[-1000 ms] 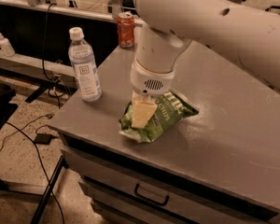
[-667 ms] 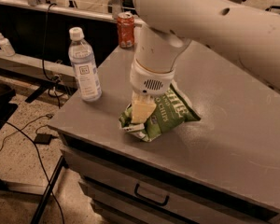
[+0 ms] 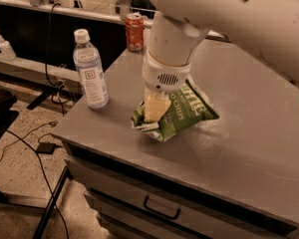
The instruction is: Pick green jalapeno chip bag
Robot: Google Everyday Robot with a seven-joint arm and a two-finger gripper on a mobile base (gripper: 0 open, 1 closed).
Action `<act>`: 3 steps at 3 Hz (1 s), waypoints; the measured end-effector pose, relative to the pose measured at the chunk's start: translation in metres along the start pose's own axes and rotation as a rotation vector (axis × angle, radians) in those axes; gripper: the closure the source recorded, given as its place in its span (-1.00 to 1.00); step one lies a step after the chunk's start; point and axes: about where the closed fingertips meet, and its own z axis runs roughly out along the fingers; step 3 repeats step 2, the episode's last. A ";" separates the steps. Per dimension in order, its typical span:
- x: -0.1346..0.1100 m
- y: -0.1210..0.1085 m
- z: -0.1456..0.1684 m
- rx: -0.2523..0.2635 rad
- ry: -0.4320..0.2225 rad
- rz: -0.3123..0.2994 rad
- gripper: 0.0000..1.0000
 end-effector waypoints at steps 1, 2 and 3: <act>0.008 -0.016 -0.026 0.048 0.027 -0.003 1.00; 0.008 -0.016 -0.026 0.048 0.027 -0.003 1.00; 0.008 -0.016 -0.026 0.048 0.027 -0.003 1.00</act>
Offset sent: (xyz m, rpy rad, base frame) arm 0.0127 -0.0110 0.0196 -0.0232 -0.0383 -0.0061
